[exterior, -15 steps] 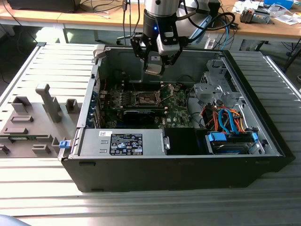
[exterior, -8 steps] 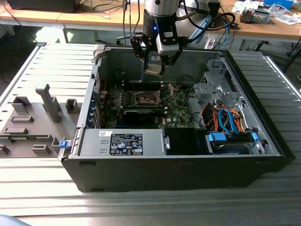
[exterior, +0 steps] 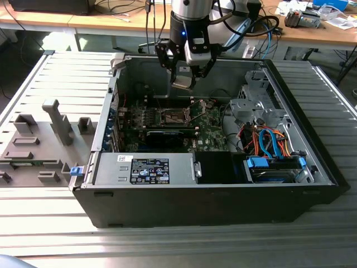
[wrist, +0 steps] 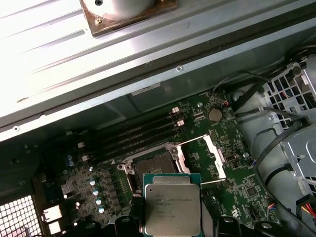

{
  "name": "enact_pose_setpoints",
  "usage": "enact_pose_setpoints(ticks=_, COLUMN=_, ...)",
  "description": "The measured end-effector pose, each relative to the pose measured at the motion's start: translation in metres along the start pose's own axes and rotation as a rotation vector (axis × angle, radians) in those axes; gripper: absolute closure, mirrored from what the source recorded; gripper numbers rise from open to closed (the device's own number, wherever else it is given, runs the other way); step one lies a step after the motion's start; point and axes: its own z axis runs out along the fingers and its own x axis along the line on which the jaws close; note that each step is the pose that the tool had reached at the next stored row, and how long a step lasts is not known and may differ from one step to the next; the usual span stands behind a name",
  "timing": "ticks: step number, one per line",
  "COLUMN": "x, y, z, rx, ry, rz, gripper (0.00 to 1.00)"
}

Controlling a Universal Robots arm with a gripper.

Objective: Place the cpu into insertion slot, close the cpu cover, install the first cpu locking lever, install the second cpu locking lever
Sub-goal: 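Place the cpu into insertion slot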

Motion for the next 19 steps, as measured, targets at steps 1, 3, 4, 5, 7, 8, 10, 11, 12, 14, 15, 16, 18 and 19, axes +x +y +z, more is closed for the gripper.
enact_pose_setpoints(ticks=1, x=0.0, y=0.0, z=0.0, rx=-0.0001, ry=-0.0003, rz=0.003, gripper=0.46)
enact_pose_setpoints(ticks=3, x=0.0, y=0.0, z=0.0, rx=-0.0002, ry=-0.0007, rz=0.008, gripper=0.46)
enact_pose_setpoints(ticks=4, x=0.0, y=0.0, z=0.0, rx=-0.0002, ry=-0.001, rz=0.011, gripper=0.46)
enact_pose_setpoints(ticks=5, x=0.0, y=0.0, z=0.0, rx=-0.0003, ry=-0.0013, rz=0.015, gripper=0.46)
enact_pose_setpoints(ticks=7, x=0.0, y=0.0, z=0.0, rx=-0.0004, ry=-0.0021, rz=0.023, gripper=0.46)
enact_pose_setpoints(ticks=8, x=0.0, y=0.0, z=0.0, rx=-0.0005, ry=-0.0023, rz=0.025, gripper=0.46)
enact_pose_setpoints(ticks=10, x=0.0, y=0.0, z=0.0, rx=-0.0006, ry=-0.0029, rz=0.033, gripper=0.46)
enact_pose_setpoints(ticks=11, x=0.0, y=0.0, z=0.0, rx=-0.0007, ry=-0.0032, rz=0.035, gripper=0.46)
enact_pose_setpoints(ticks=12, x=0.0, y=0.0, z=0.0, rx=-0.0007, ry=-0.0033, rz=0.037, gripper=0.46)
enact_pose_setpoints(ticks=14, x=0.0, y=0.0, z=0.0, rx=-0.0009, ry=-0.004, rz=0.045, gripper=0.46)
enact_pose_setpoints(ticks=15, x=0.0, y=0.0, z=0.0, rx=-0.001, ry=-0.0044, rz=0.049, gripper=0.46)
enact_pose_setpoints(ticks=16, x=0.0, y=0.0, z=0.0, rx=-0.001, ry=-0.0046, rz=0.051, gripper=0.46)
enact_pose_setpoints(ticks=18, x=0.0, y=0.0, z=0.0, rx=-0.0011, ry=-0.0051, rz=0.057, gripper=0.46)
enact_pose_setpoints(ticks=19, x=0.0, y=0.0, z=0.0, rx=-0.0012, ry=-0.0055, rz=0.061, gripper=0.46)
